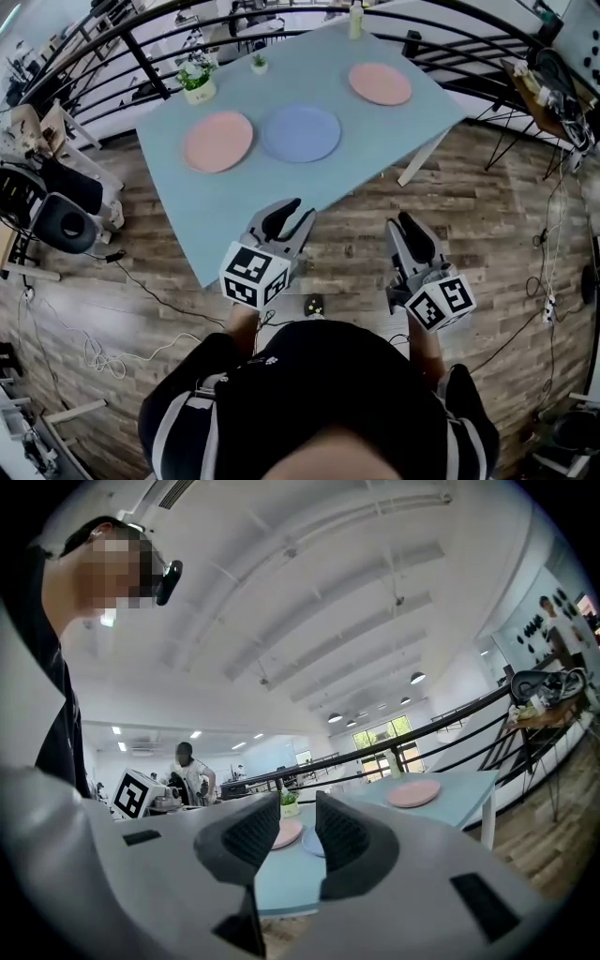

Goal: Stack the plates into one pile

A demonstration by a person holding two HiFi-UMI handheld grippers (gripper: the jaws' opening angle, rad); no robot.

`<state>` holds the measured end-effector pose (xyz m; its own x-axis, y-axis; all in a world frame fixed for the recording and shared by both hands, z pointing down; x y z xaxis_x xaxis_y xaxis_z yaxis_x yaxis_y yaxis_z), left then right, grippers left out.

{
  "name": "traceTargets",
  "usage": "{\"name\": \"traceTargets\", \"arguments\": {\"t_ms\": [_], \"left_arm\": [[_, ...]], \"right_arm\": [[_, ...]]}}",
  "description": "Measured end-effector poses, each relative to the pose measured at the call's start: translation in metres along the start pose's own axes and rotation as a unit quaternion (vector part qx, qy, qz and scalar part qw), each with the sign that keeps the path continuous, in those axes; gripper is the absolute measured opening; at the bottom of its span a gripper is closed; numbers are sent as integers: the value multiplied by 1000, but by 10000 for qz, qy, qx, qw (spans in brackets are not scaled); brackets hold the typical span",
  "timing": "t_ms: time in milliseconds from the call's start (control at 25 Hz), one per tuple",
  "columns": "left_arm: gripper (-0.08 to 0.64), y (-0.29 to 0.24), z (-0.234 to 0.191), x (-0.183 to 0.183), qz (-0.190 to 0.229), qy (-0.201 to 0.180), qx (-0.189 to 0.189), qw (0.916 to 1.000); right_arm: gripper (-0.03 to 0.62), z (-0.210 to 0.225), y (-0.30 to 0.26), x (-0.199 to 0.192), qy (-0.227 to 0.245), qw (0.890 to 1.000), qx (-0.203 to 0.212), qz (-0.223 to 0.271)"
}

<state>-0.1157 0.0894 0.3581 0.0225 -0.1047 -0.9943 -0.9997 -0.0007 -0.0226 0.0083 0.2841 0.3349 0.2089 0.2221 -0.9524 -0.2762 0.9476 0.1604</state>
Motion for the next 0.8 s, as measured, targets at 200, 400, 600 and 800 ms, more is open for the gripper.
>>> {"name": "traceTargets", "arguments": {"t_ms": [200, 400, 600, 800], "left_arm": [[103, -2, -31, -1, 19, 68, 134, 9999], [104, -3, -50, -6, -28, 137, 287, 9995], [104, -7, -66, -15, -145, 201, 456, 9987], [106, -25, -96, -14, -168, 246, 782, 9965]], "right_arm": [[121, 0, -30, -7, -8, 10000, 54, -55], [123, 4, -51, -16, -53, 9997, 147, -176], [124, 12, -75, -25, -160, 9992, 291, -205], [126, 32, -121, -27, -196, 9978, 564, -272]]}}
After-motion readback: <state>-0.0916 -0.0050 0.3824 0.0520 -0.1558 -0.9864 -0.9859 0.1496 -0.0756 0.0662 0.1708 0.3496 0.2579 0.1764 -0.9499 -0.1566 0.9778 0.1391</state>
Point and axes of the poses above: the fingertips, and each gripper's own axes: y backward along the fingers, z to its right, x out of its top, the point moved 6 cm from there along y, backward along the fingers, and after that the axes turned 9 degrees about z, right-handed, at the moved point
